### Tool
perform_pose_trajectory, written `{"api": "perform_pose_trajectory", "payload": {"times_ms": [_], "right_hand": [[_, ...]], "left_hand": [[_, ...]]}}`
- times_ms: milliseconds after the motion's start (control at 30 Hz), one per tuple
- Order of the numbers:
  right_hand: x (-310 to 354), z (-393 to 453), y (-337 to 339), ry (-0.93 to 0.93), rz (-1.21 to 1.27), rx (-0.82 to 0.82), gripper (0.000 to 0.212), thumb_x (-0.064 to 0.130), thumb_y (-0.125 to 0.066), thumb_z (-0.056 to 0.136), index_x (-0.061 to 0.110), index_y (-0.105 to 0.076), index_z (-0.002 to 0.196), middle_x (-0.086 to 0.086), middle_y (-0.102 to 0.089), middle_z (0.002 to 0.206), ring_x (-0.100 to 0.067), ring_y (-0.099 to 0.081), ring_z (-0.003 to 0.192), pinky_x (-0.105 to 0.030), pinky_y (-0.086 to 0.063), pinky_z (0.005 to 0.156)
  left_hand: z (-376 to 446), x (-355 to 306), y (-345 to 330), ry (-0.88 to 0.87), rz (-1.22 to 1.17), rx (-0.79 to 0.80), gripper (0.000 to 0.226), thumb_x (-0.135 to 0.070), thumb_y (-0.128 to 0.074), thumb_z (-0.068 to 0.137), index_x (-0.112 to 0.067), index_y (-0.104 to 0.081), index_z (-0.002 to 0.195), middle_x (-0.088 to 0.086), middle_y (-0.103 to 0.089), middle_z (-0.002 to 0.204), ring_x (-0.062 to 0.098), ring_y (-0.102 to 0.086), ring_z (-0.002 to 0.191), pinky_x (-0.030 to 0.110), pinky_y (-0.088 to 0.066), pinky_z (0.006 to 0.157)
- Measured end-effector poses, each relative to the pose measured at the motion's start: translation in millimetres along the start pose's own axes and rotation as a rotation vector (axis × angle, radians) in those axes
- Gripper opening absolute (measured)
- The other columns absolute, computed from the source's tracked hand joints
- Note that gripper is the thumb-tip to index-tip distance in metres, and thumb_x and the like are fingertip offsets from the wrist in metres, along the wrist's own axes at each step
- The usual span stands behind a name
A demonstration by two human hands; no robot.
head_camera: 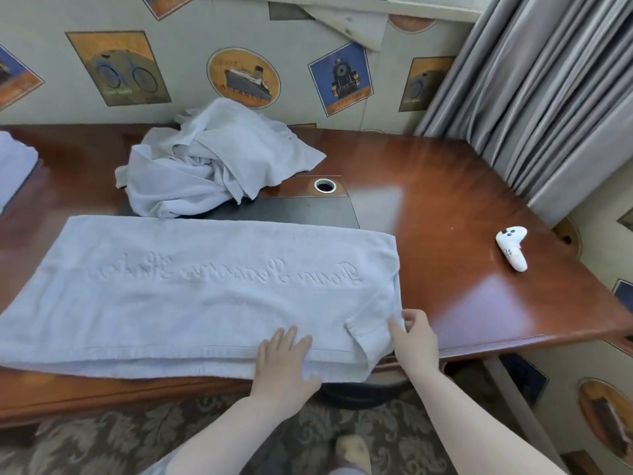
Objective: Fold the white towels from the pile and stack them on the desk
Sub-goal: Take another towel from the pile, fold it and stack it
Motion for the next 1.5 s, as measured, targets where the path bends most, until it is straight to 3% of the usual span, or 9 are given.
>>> {"api": "perform_pose_trajectory", "payload": {"times_ms": [100,333,467,600,867,967,1100,1233,1500], "right_hand": [[-22,10,11,-0.076,0.200,0.003,0.034,0.031,-0.067,0.089,0.017,-0.055,0.119,0.004,-0.065,0.087,-0.009,-0.059,0.077,-0.030,-0.044,0.062],[-40,18,32,0.231,-0.228,0.202,0.021,0.053,-0.058,0.090,0.036,-0.047,0.095,0.016,-0.061,0.087,0.000,-0.057,0.070,-0.021,-0.042,0.054],[-16,28,32,0.611,-0.281,0.349,0.046,0.030,-0.061,0.082,0.052,-0.040,0.116,0.033,-0.039,0.115,0.004,-0.049,0.075,-0.014,-0.035,0.056],[-3,28,14,0.758,-0.345,0.694,0.019,0.046,-0.064,0.075,0.038,-0.055,0.090,0.030,-0.056,0.084,0.001,-0.048,0.067,-0.016,-0.034,0.058],[21,50,41,0.793,0.031,0.575,0.008,0.033,-0.071,0.087,0.031,-0.064,0.084,0.018,-0.058,0.092,-0.008,-0.055,0.078,-0.019,-0.040,0.063],[49,47,51,0.904,0.034,0.534,0.007,0.035,-0.070,0.087,0.029,-0.065,0.088,0.028,-0.056,0.110,-0.006,-0.057,0.086,-0.021,-0.047,0.069],[93,36,72,1.133,-0.003,0.532,0.010,0.038,-0.065,0.090,0.029,-0.064,0.092,0.024,-0.061,0.091,-0.002,-0.057,0.079,-0.023,-0.048,0.066],[125,32,93,1.280,-0.004,0.530,0.014,0.041,-0.063,0.092,0.026,-0.061,0.092,0.021,-0.058,0.086,-0.002,-0.052,0.077,-0.019,-0.043,0.063],[128,36,100,1.193,0.191,0.494,0.016,0.047,-0.072,0.078,0.034,-0.064,0.080,0.009,-0.053,0.060,-0.008,-0.049,0.058,-0.015,-0.032,0.052]], "left_hand": [[13,-32,10,-0.024,-0.109,-0.029,0.071,-0.060,-0.051,0.083,-0.032,-0.033,0.146,-0.009,-0.025,0.152,0.016,-0.018,0.142,0.033,-0.016,0.113],[41,-115,0,0.077,-0.338,-0.064,0.031,-0.054,-0.068,0.077,-0.034,-0.056,0.098,-0.012,-0.042,0.116,0.009,-0.039,0.117,0.026,-0.040,0.097],[54,-120,-2,0.251,-0.757,-0.120,0.028,-0.026,-0.072,0.084,-0.028,-0.054,0.104,-0.004,-0.045,0.121,0.010,-0.051,0.108,0.023,-0.044,0.095],[58,-118,1,0.360,-0.929,-0.058,0.035,-0.006,-0.067,0.087,-0.021,-0.049,0.113,0.001,-0.061,0.089,0.014,-0.060,0.084,0.019,-0.047,0.077],[41,-135,17,0.268,-1.059,-0.160,0.005,-0.017,-0.065,0.090,-0.012,-0.068,0.090,-0.006,-0.066,0.080,0.006,-0.058,0.078,0.014,-0.041,0.068],[29,-141,43,0.177,-0.995,-0.261,0.007,-0.021,-0.063,0.093,-0.015,-0.067,0.090,0.002,-0.068,0.082,0.008,-0.059,0.080,0.019,-0.041,0.071],[10,-155,96,0.010,-0.677,-0.462,0.016,-0.043,-0.056,0.095,-0.030,-0.059,0.086,-0.012,-0.062,0.083,0.005,-0.060,0.085,0.016,-0.045,0.074],[0,-173,129,-0.125,-0.355,-0.658,0.009,-0.023,-0.051,0.099,-0.029,-0.050,0.092,-0.018,-0.053,0.086,0.009,-0.054,0.087,0.016,-0.045,0.072],[-8,-182,127,-0.104,-0.548,-0.749,0.008,-0.031,-0.047,0.095,-0.027,-0.052,0.091,-0.014,-0.055,0.088,0.014,-0.057,0.088,0.018,-0.046,0.073]]}}
Point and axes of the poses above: each hand's wrist, its own z-axis towards the middle knuckle, its own y-axis out of the back of the hand, x = y × z, the point moved 5 cm from there along z, towards the middle knuckle
